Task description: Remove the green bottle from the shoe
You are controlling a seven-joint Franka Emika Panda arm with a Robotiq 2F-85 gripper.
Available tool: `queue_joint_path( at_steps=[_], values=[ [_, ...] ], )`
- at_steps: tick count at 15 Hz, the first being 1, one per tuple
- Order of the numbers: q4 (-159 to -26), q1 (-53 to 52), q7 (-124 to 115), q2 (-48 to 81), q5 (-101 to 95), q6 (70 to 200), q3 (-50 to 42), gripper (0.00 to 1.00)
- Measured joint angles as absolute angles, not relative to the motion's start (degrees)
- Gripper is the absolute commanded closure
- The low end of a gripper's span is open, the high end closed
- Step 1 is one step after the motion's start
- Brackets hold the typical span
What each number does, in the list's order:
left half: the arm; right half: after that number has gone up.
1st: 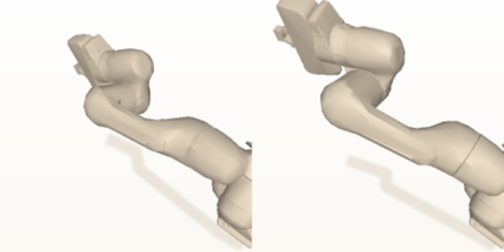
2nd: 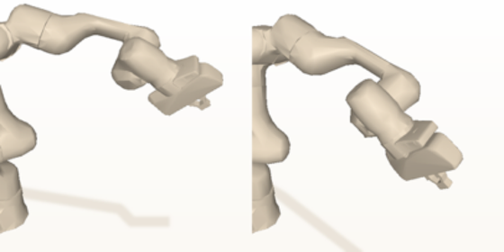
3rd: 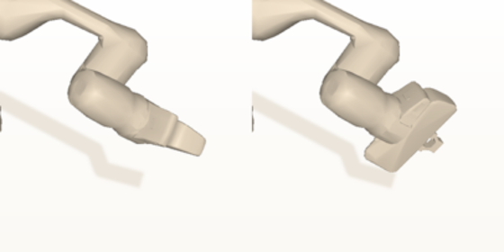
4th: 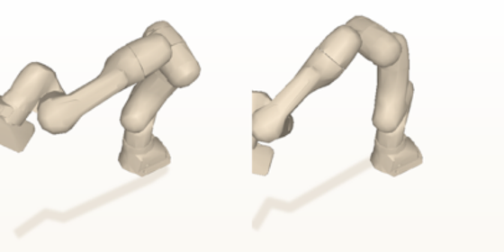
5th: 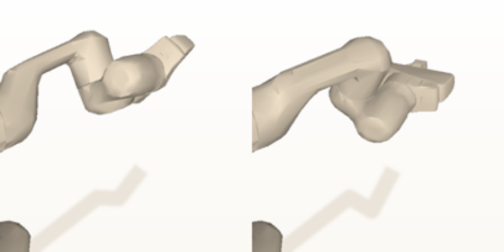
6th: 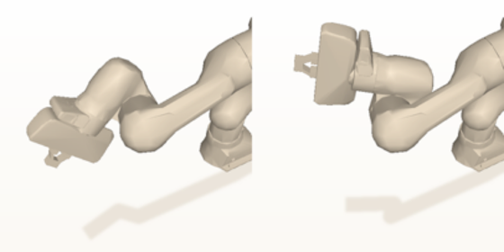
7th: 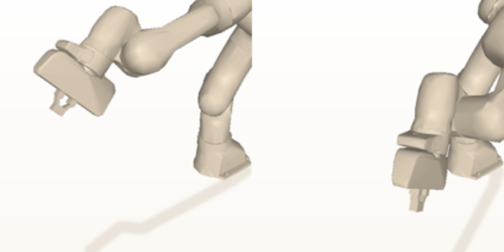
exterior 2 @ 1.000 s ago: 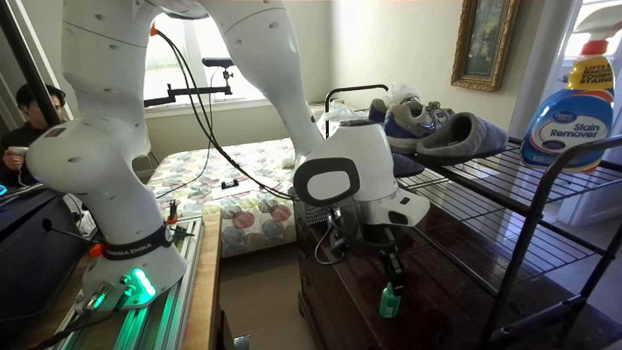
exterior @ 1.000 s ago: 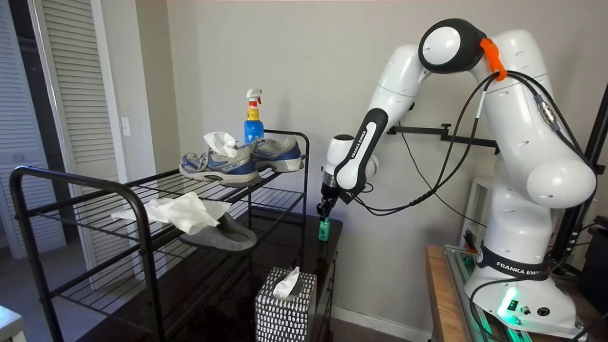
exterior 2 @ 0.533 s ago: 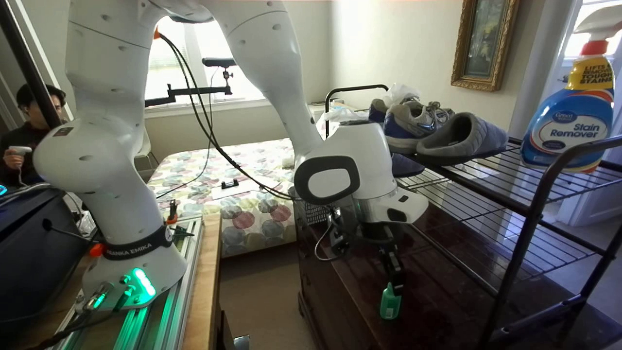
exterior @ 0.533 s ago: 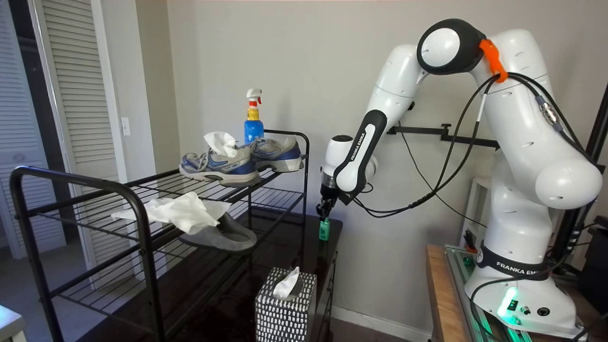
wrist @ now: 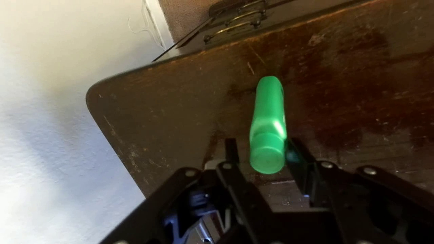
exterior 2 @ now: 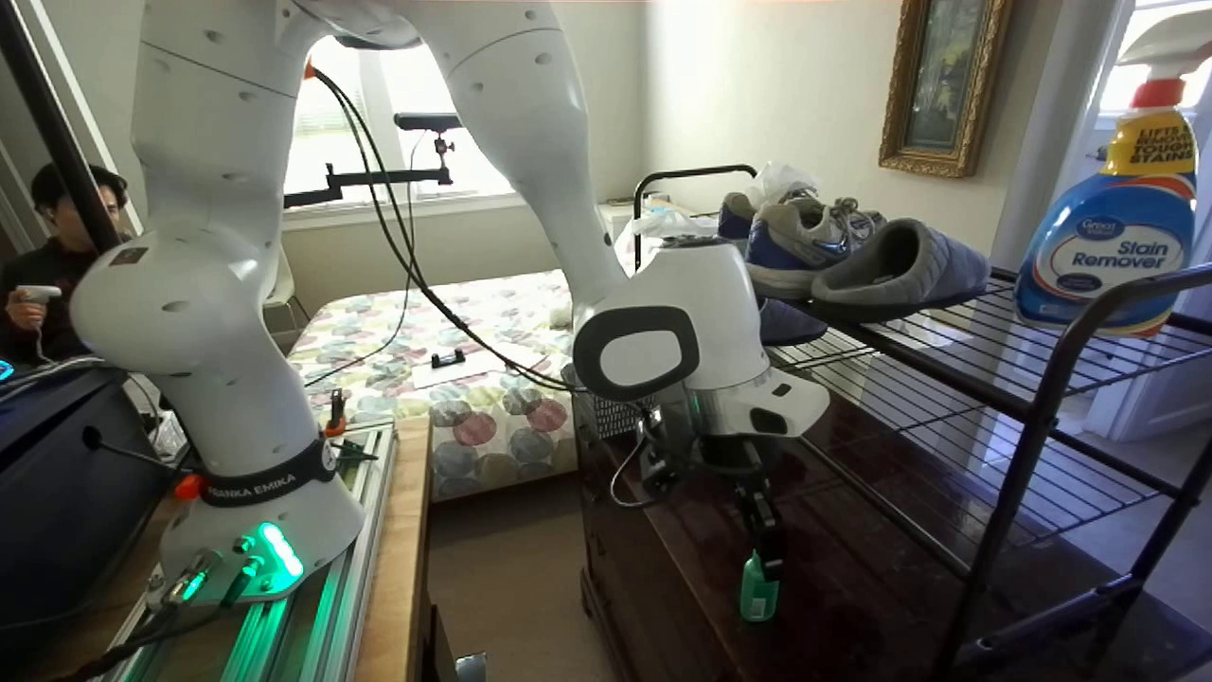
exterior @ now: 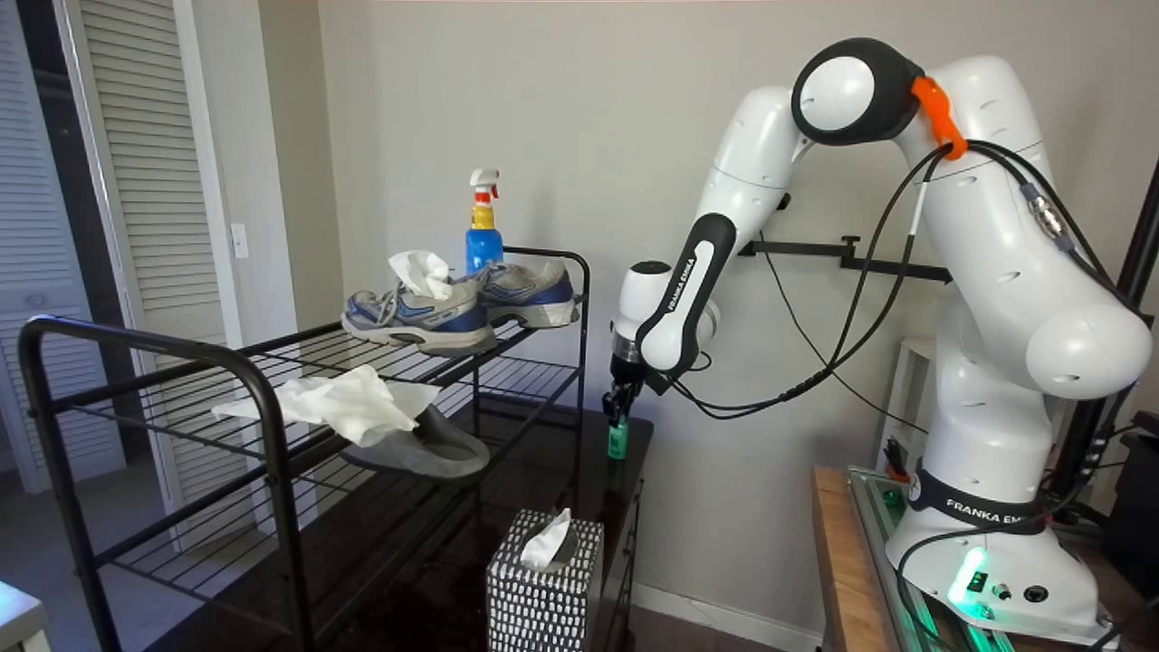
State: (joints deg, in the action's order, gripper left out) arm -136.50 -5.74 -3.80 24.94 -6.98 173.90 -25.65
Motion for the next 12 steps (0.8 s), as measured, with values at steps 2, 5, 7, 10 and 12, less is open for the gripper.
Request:
queue_joint_path(
  at_steps=[2, 5, 7, 10, 12],
  values=[
    [-136.6, -5.8, -4.0, 25.5, -7.0, 173.9, -25.7, 0.11],
    [-136.6, -5.9, -4.2, 26.0, -7.0, 173.9, -25.7, 0.00],
    [-136.6, -6.0, -4.2, 25.9, -7.0, 173.9, -25.7, 0.00],
    [-136.8, -5.0, -3.6, 24.1, -7.0, 172.4, -24.2, 0.00],
    [-137.7, -0.9, -0.7, 20.4, -6.6, 168.6, -19.5, 0.00]
  ],
)
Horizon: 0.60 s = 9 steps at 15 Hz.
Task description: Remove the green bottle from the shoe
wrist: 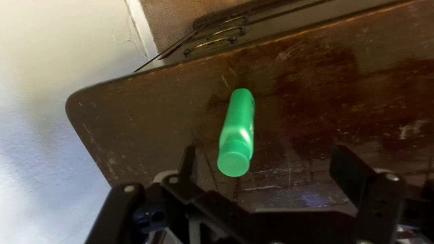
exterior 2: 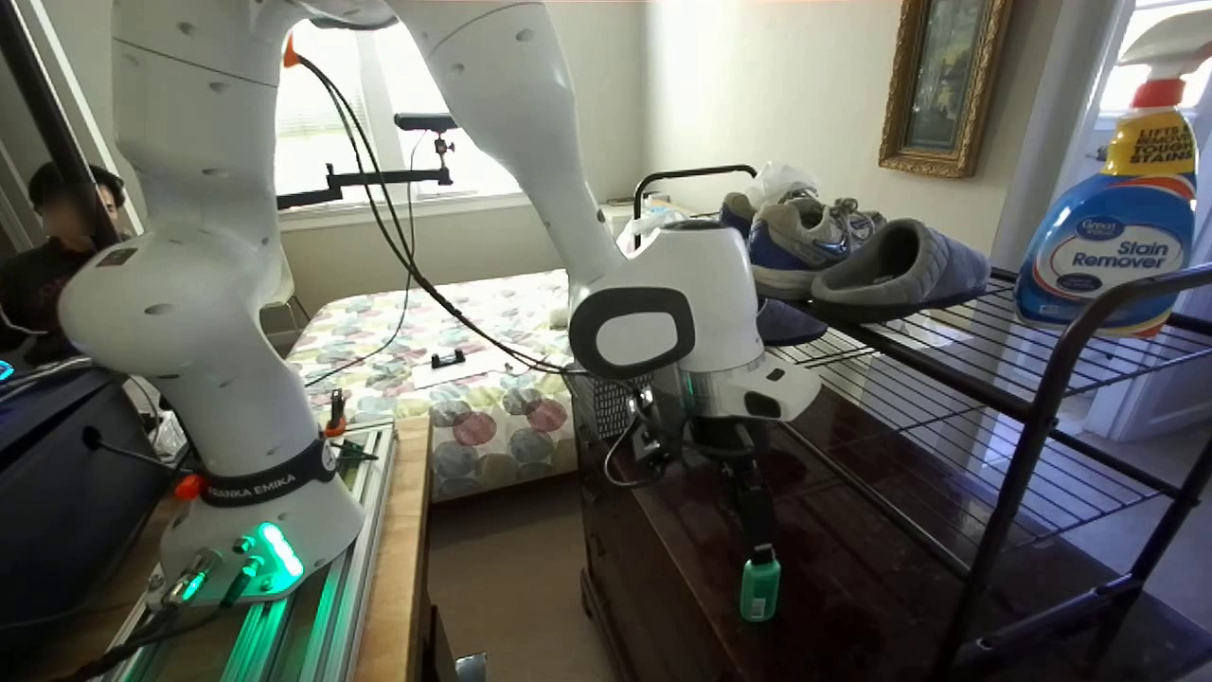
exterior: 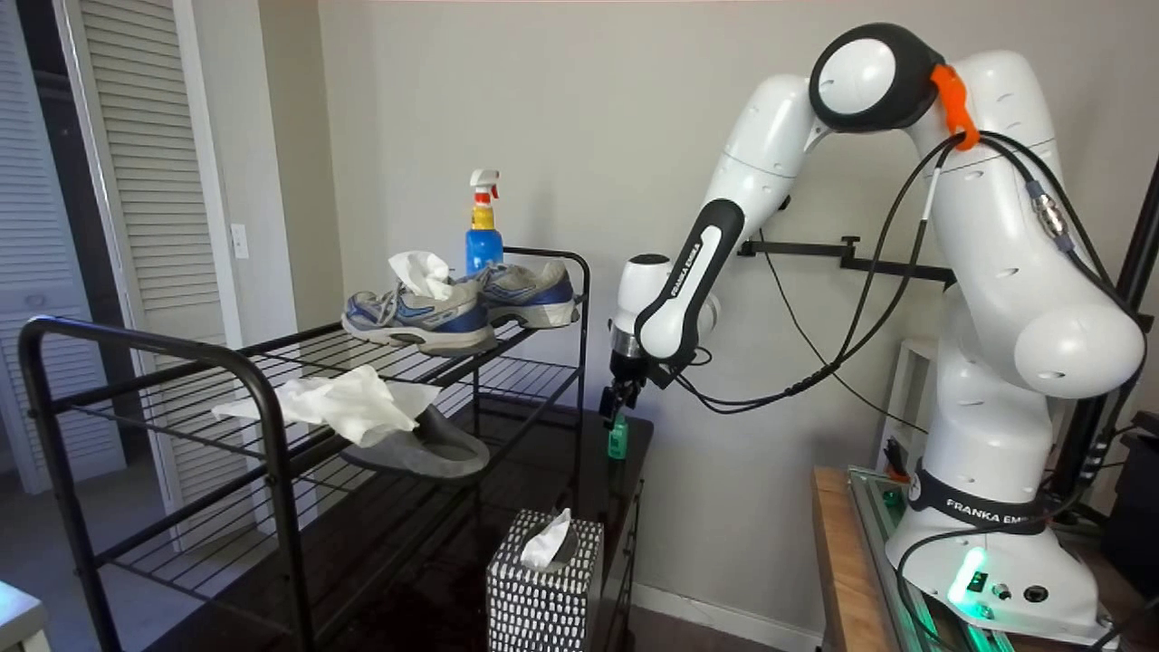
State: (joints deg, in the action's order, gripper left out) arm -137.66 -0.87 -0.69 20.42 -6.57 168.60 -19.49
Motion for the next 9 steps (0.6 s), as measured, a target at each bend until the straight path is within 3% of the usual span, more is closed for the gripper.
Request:
queue_joint_path(
  at_steps=[4, 9],
  values=[
    [-139.7, 10.1, 12.4, 10.0, 0.5, 154.1, -8.8, 0.00],
    [-139.9, 13.2, 30.0, -1.2, 5.1, 131.1, -9.3, 0.00]
  ],
)
